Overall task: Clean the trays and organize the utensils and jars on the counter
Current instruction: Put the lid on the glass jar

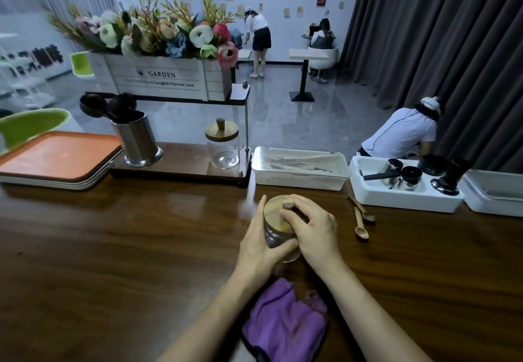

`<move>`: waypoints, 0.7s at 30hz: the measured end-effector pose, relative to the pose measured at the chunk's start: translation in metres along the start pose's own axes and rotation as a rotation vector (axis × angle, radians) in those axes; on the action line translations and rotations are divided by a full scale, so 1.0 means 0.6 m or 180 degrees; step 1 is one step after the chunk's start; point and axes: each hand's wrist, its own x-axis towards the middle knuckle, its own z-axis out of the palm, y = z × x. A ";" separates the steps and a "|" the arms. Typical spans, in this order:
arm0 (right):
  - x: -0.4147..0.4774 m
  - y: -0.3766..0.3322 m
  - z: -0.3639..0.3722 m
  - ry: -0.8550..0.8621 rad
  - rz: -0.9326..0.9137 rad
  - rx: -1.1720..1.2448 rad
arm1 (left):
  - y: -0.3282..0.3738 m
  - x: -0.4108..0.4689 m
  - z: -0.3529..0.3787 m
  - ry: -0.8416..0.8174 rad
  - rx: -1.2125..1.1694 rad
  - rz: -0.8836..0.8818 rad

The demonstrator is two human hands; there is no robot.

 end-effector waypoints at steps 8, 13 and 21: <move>0.005 -0.007 -0.004 -0.0024 0.0097 0.0091 | 0.004 0.000 -0.003 -0.0038 -0.0073 -0.0046; 0.006 -0.021 -0.005 0.0129 0.0168 0.0398 | 0.000 0.002 -0.007 -0.0151 -0.0052 -0.0048; 0.080 -0.042 -0.082 0.0392 0.0066 0.0264 | -0.005 0.001 -0.007 -0.0064 0.0035 0.0037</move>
